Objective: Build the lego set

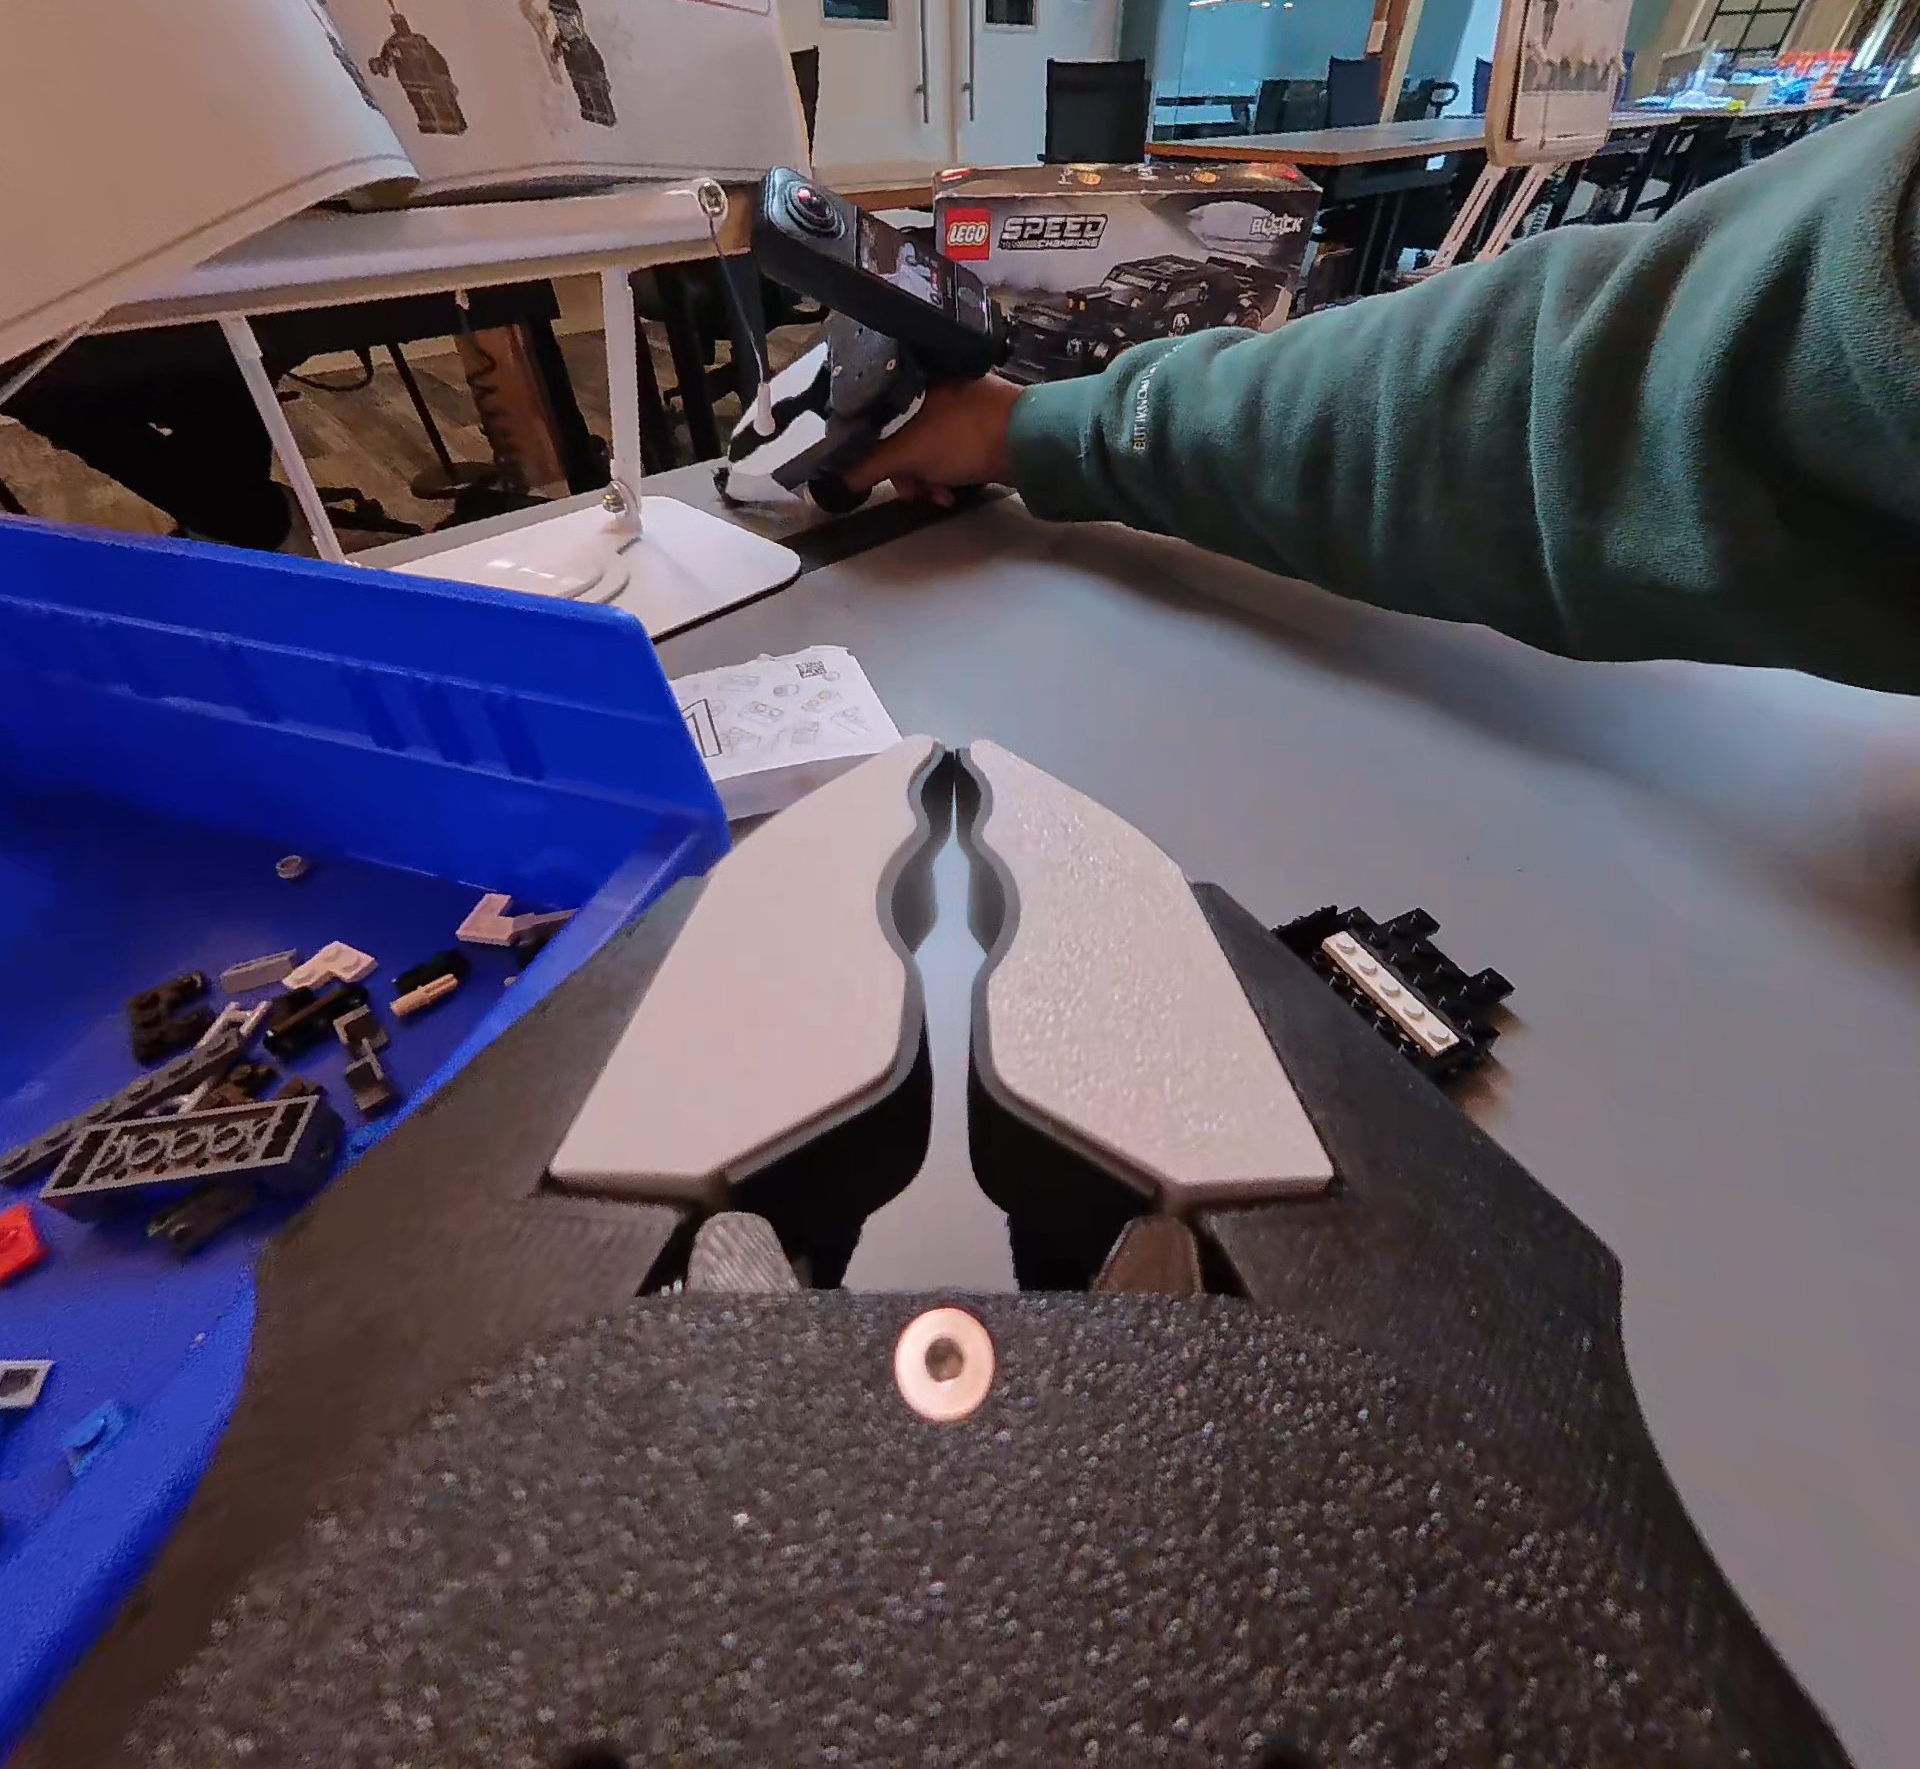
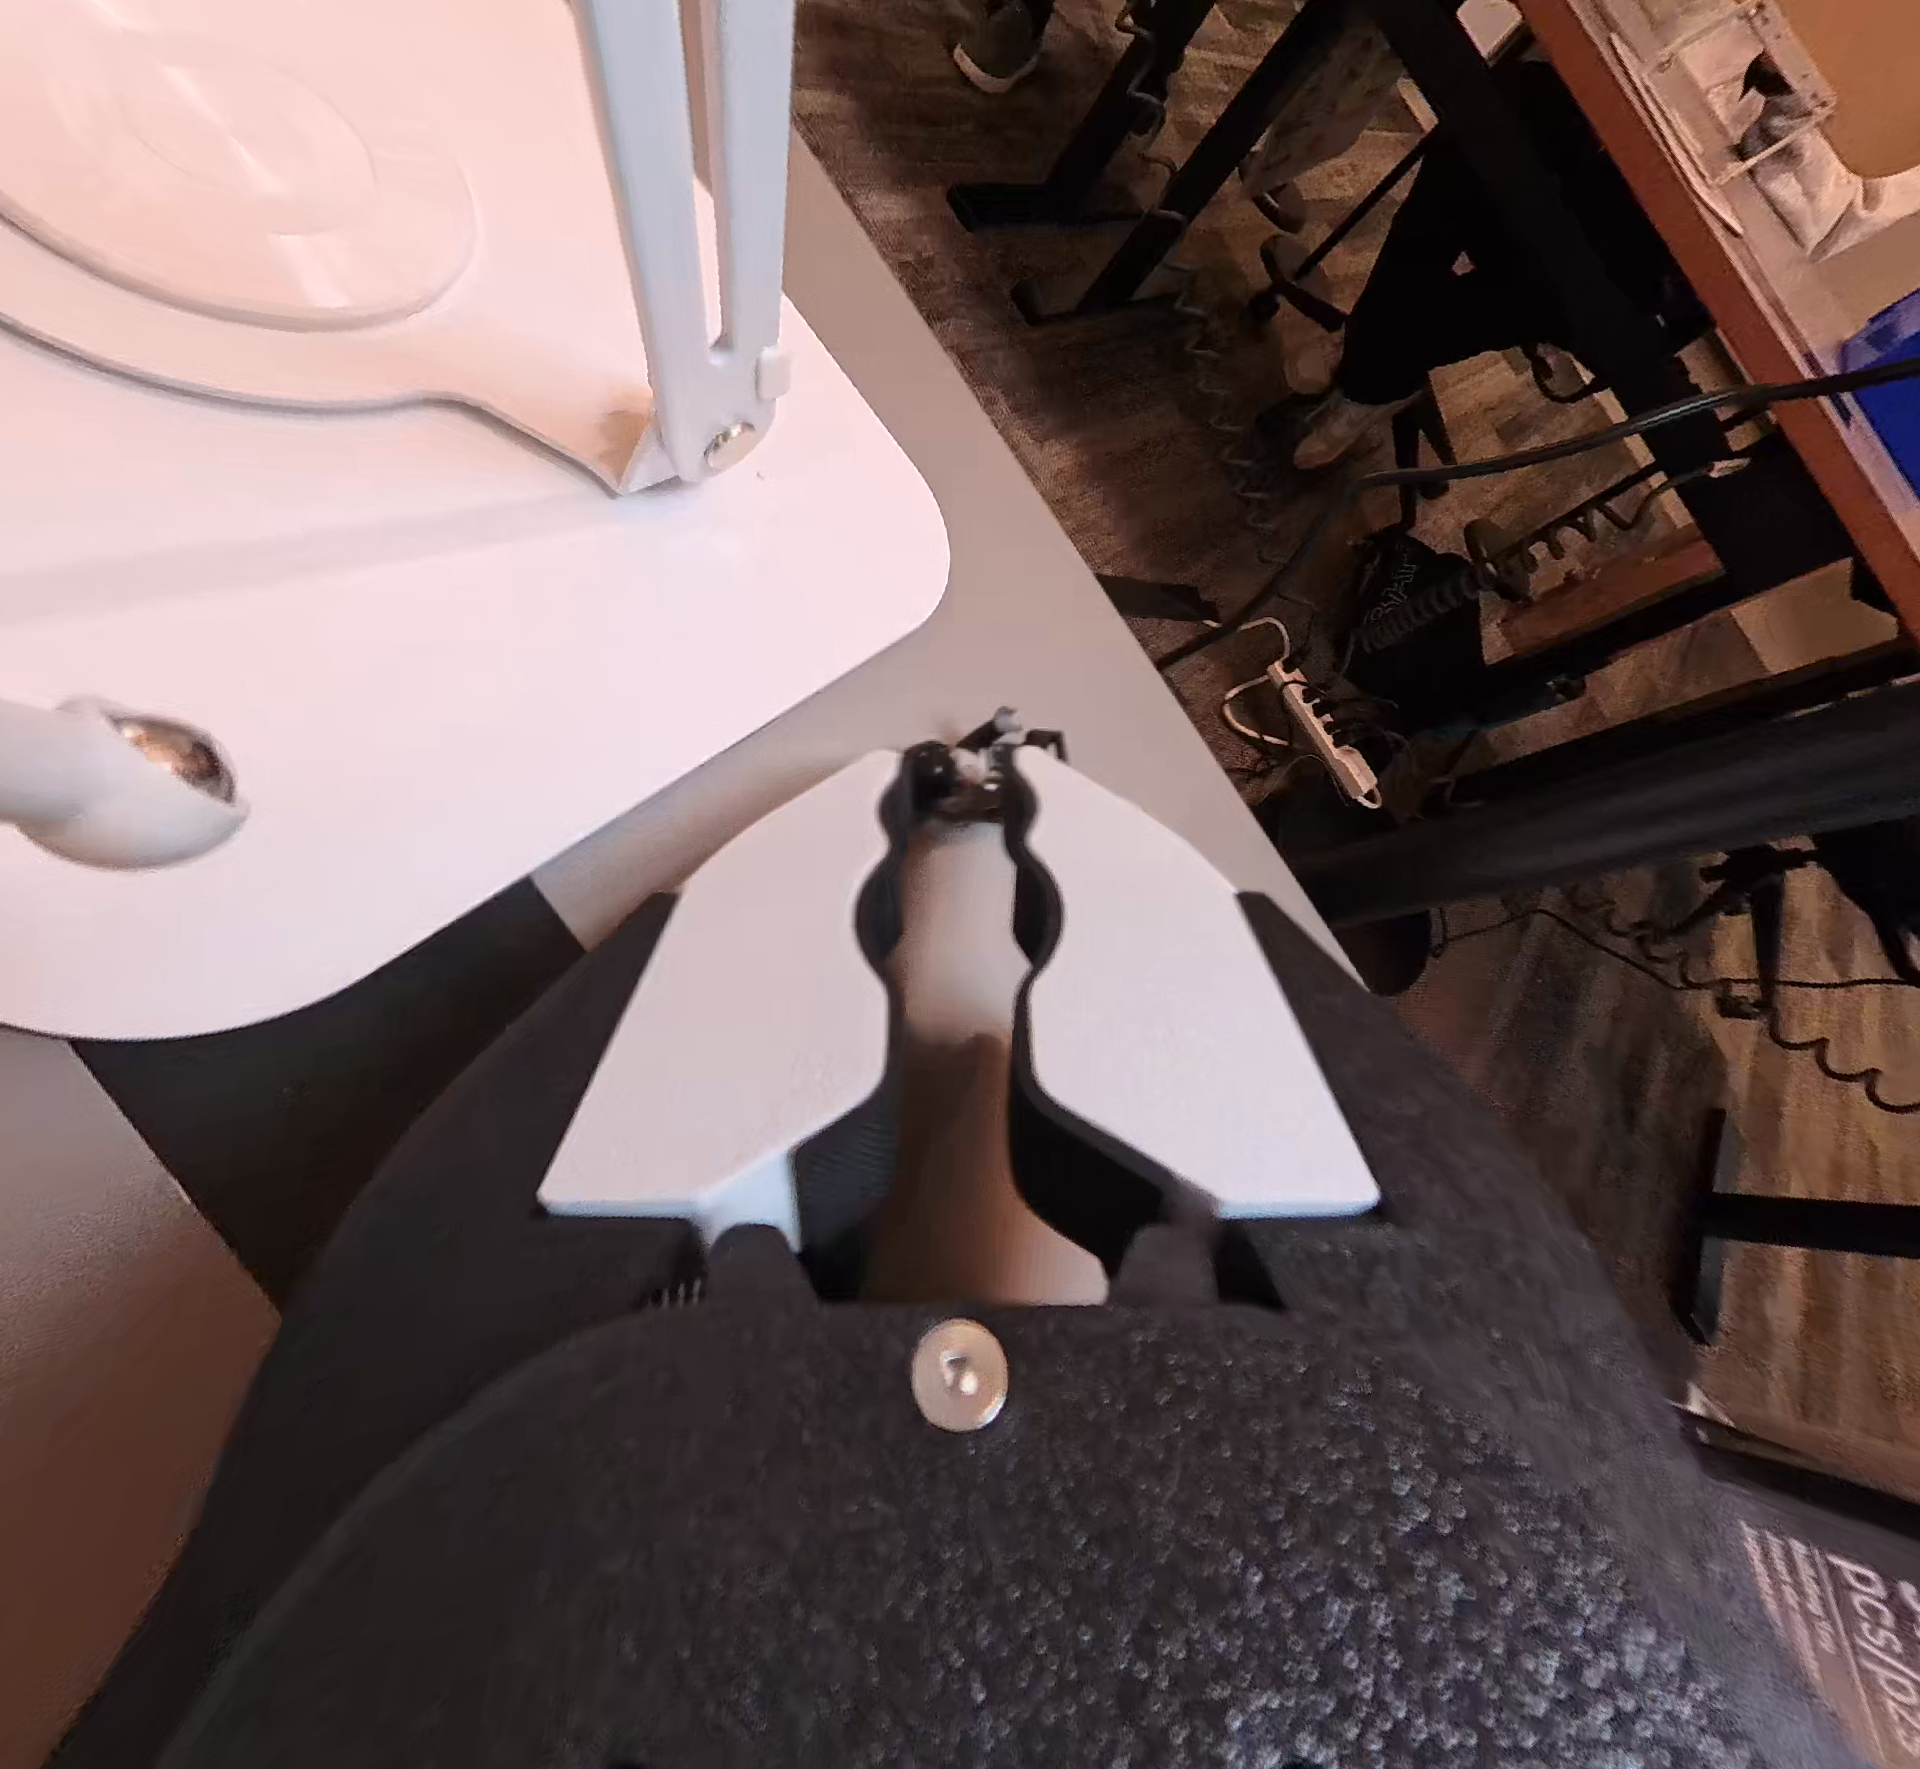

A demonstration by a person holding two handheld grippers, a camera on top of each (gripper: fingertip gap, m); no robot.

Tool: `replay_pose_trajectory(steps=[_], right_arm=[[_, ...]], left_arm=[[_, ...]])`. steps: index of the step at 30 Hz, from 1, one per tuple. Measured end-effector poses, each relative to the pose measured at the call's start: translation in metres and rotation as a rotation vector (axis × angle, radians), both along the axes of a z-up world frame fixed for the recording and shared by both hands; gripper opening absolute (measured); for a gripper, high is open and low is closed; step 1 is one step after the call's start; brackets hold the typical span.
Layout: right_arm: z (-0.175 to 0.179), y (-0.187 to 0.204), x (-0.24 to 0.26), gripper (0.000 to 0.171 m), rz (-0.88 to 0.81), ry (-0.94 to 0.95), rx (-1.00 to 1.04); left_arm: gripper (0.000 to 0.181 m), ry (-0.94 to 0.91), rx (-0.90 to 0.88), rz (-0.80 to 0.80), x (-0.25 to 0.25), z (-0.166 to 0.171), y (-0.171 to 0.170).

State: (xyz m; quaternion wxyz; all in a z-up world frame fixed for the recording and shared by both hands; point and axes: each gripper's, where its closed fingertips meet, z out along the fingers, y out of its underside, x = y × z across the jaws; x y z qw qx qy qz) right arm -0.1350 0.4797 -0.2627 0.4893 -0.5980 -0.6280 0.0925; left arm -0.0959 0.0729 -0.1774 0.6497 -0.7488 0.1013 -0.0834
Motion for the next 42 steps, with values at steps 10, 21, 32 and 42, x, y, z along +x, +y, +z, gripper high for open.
replay_pose_trajectory(steps=[10, 21, 32, 42], right_arm=[[0.023, -0.031, 0.045, 0.0, 0.021, 0.026, 0.081], [0.005, 0.007, 0.037, 0.065, 0.071, 0.073, -0.303], [-0.008, 0.004, 0.027, 0.03, 0.105, -0.102, -0.439], [0.091, -0.2, 0.128, 0.03, 0.165, 0.403, -0.426]], left_arm=[[0.0, -0.024, -0.006, -0.024, 0.003, -0.002, -0.001], [0.0, 0.003, -0.025, -0.035, 0.004, -0.013, -0.002], [0.0, 0.007, -0.033, -0.051, 0.005, -0.018, 0.003], [0.0, -0.025, 0.003, -0.12, 0.03, -0.001, 0.005]])
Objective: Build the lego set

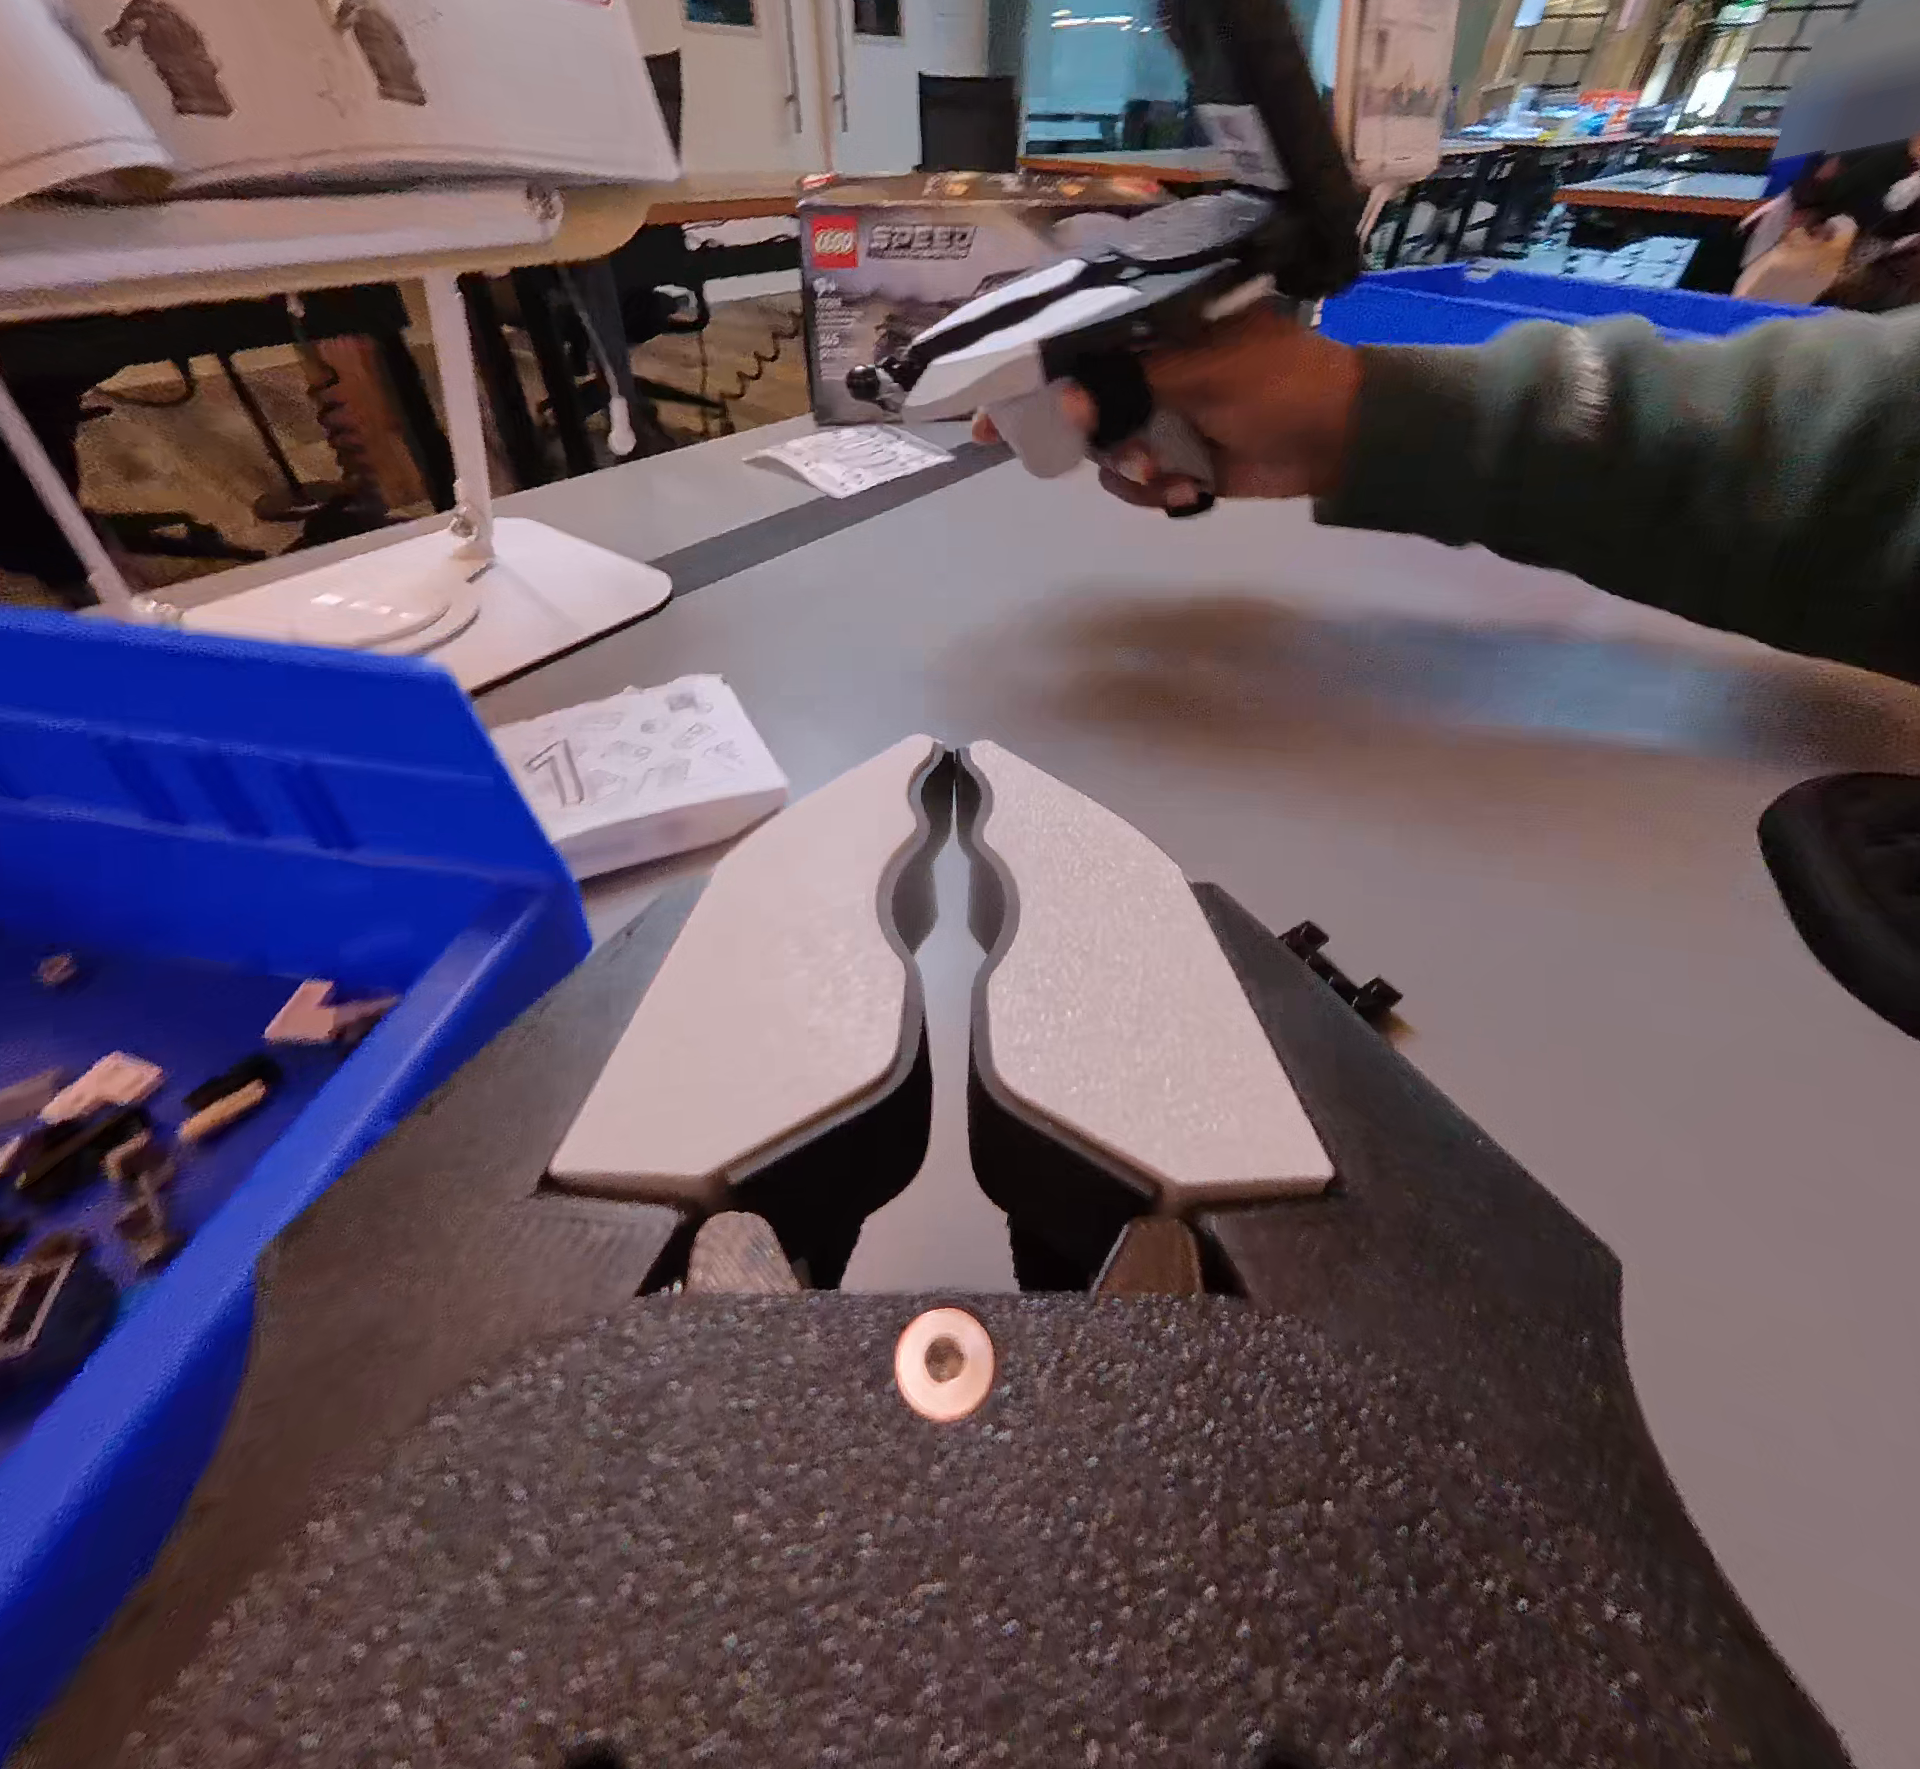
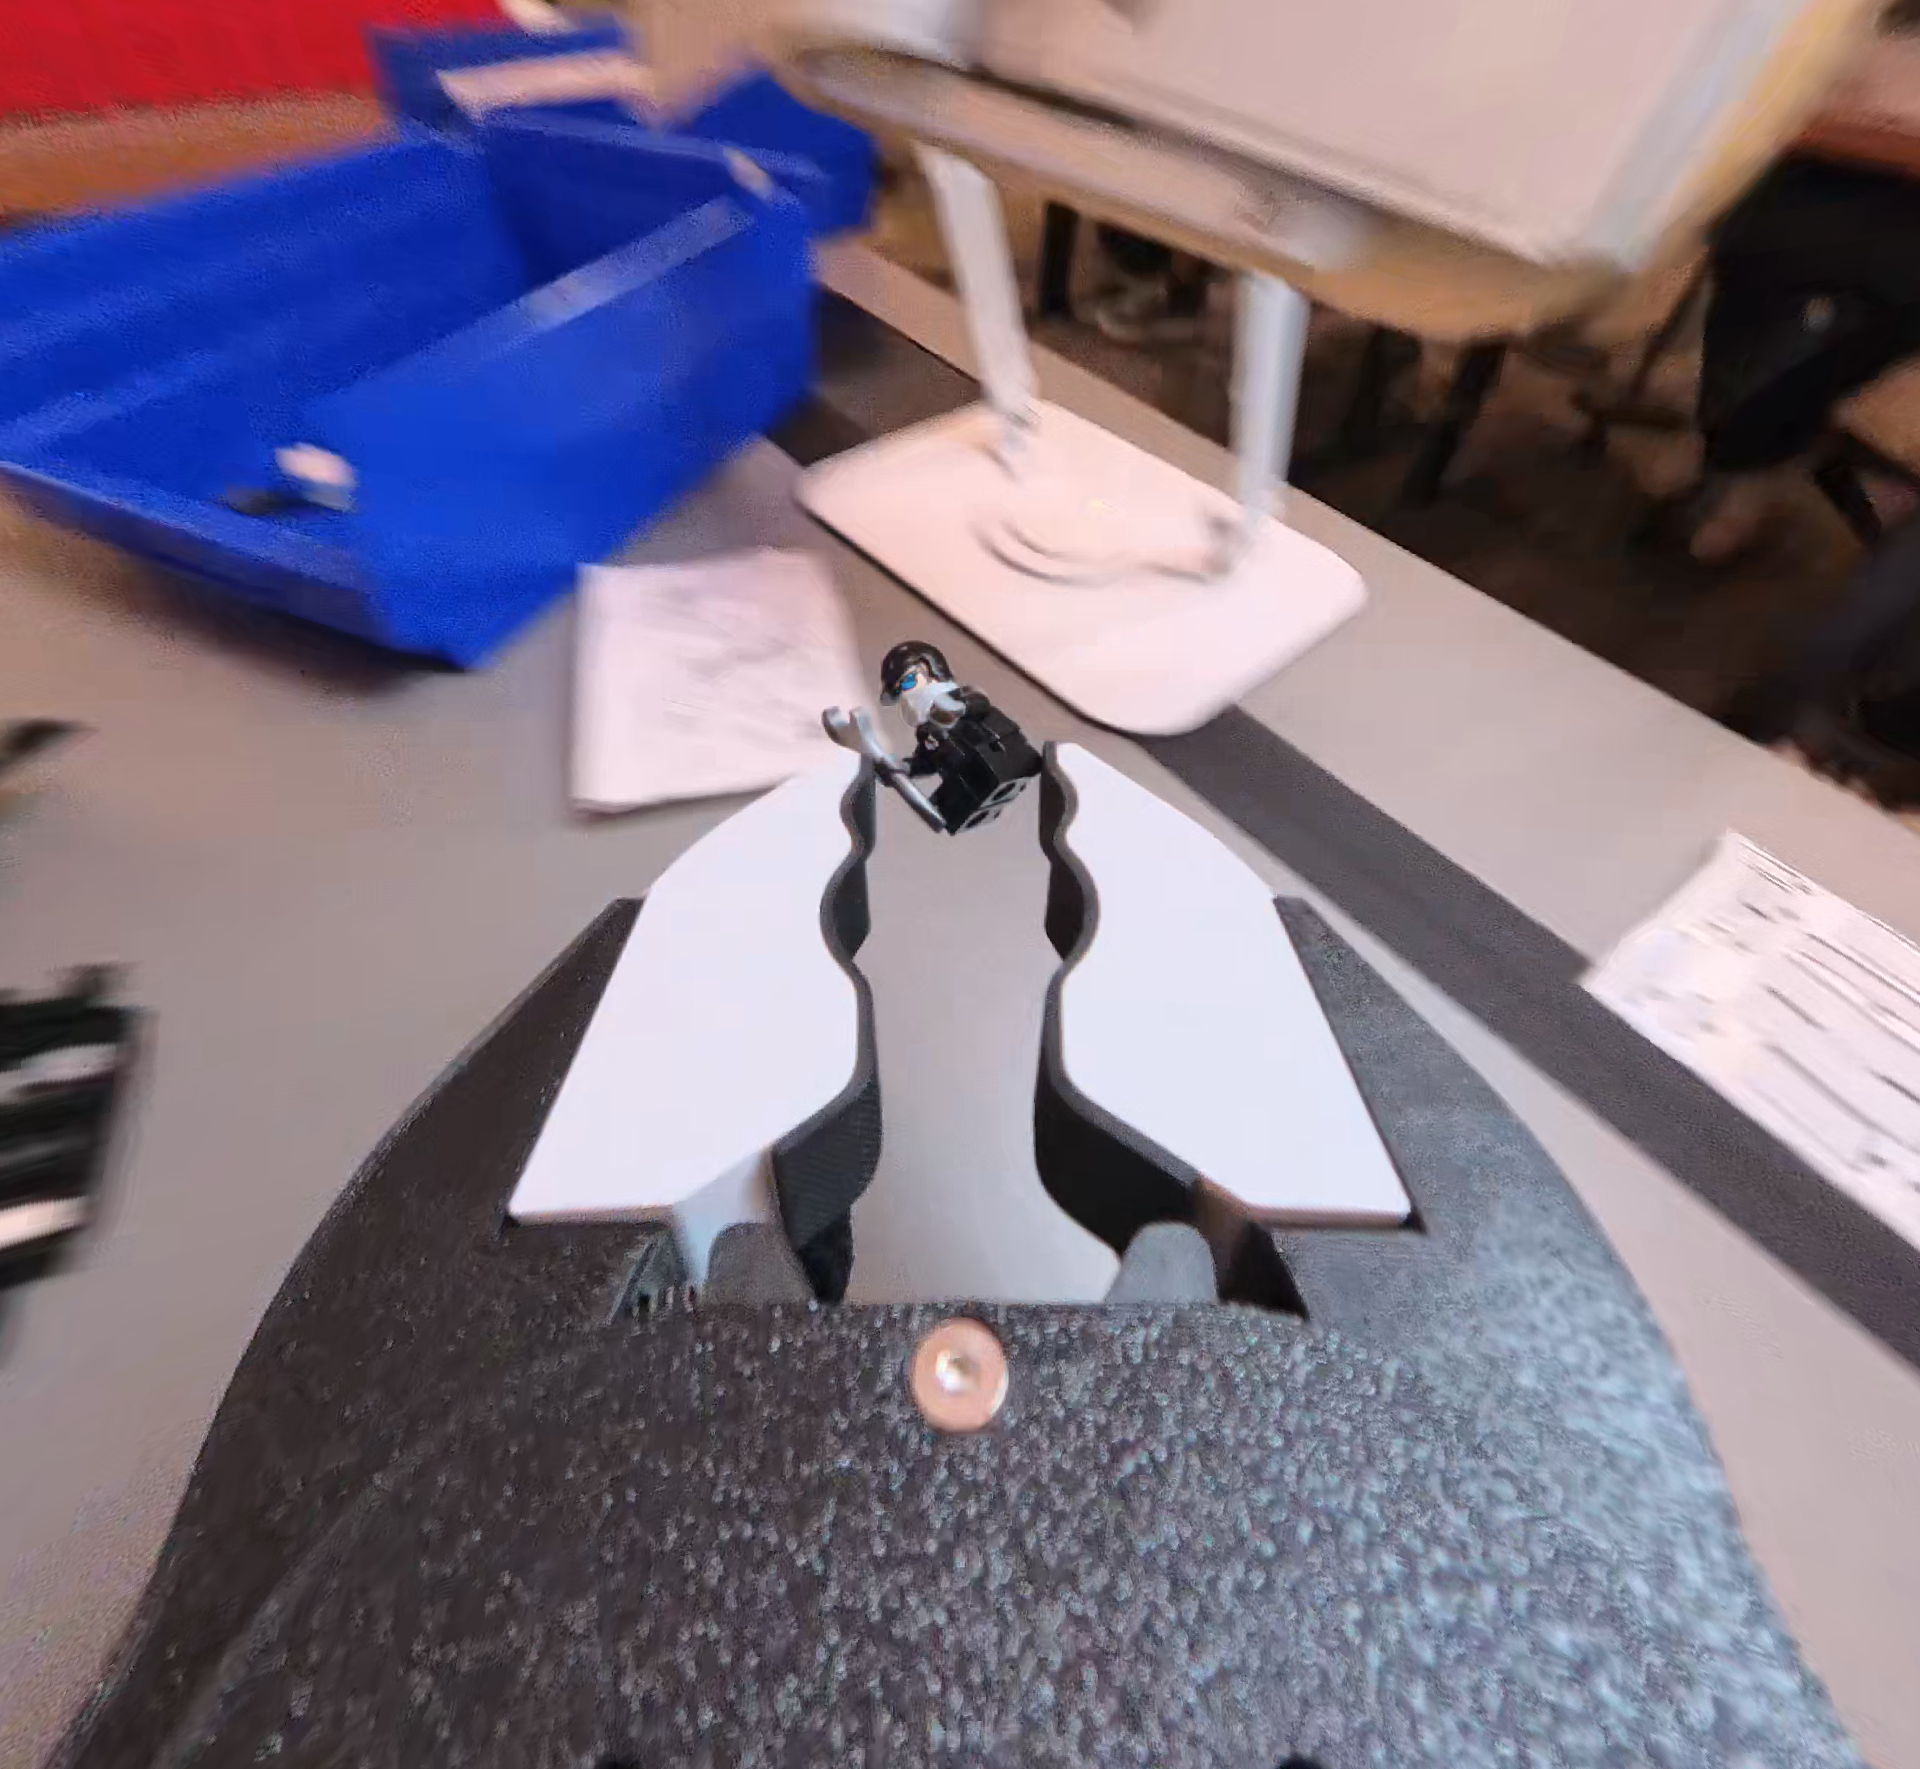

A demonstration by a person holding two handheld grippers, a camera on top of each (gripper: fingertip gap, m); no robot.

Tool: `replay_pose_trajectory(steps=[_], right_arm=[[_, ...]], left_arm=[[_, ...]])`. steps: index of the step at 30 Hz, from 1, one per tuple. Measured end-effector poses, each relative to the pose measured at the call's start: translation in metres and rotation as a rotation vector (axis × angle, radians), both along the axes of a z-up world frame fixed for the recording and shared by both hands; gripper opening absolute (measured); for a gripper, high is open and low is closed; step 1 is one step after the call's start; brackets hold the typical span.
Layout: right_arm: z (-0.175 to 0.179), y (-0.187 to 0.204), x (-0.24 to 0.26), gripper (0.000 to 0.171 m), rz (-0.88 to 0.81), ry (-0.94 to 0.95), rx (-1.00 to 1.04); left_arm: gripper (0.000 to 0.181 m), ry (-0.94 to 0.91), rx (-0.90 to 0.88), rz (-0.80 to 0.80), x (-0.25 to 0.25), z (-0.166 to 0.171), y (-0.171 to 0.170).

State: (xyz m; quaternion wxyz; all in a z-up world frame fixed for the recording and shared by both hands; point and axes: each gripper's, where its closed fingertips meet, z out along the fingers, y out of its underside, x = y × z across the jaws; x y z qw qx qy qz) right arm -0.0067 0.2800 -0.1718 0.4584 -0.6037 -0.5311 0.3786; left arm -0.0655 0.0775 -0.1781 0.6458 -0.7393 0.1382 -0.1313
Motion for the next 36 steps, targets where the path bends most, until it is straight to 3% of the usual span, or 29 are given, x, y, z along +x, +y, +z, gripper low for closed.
replay_pose_trajectory(steps=[5, 10, 17, 20, 23, 25, 28, 30, 33, 36], right_arm=[[0.057, -0.167, -0.005, 0.03, 0.207, 0.237, -0.242], [0.069, -0.248, -0.012, 0.03, 0.406, 0.357, -0.651], [0.062, -0.281, 0.008, 0.03, 0.784, 0.293, -0.955], [0.051, -0.288, 0.013, 0.03, 0.854, 0.231, -0.981], [0.033, -0.29, 0.011, 0.03, 0.854, 0.174, -0.993], [0.028, -0.288, 0.011, 0.03, 0.85, 0.169, -1.002], [0.026, -0.283, 0.009, 0.03, 0.824, 0.178, -0.953], [0.027, -0.271, 0.003, 0.03, 0.74, 0.222, -0.859], [0.042, -0.25, 0.004, 0.032, 0.595, 0.337, -0.529], [0.041, -0.255, 0.009, 0.03, 0.565, 0.287, -0.21]], left_arm=[[0.022, -0.037, 0.081, -0.154, 0.031, 0.03, 0.007], [0.027, 0.055, 0.238, -0.239, 0.051, 0.053, -0.02], [0.022, 0.065, 0.272, -0.497, 0.065, 0.06, -0.066], [0.025, 0.071, 0.246, -0.574, 0.072, 0.053, -0.072], [0.024, -0.013, 0.217, -0.665, 0.081, 0.053, -0.082], [0.014, -0.015, 0.191, -0.661, 0.08, 0.048, -0.08], [0.014, -0.009, 0.155, -0.651, 0.078, 0.043, -0.076], [0.014, -0.01, 0.155, -0.603, 0.073, 0.043, -0.069], [0.015, -0.075, 0.141, -0.574, 0.063, 0.046, -0.063], [0.014, -0.066, 0.103, -0.561, 0.057, 0.038, -0.058]])
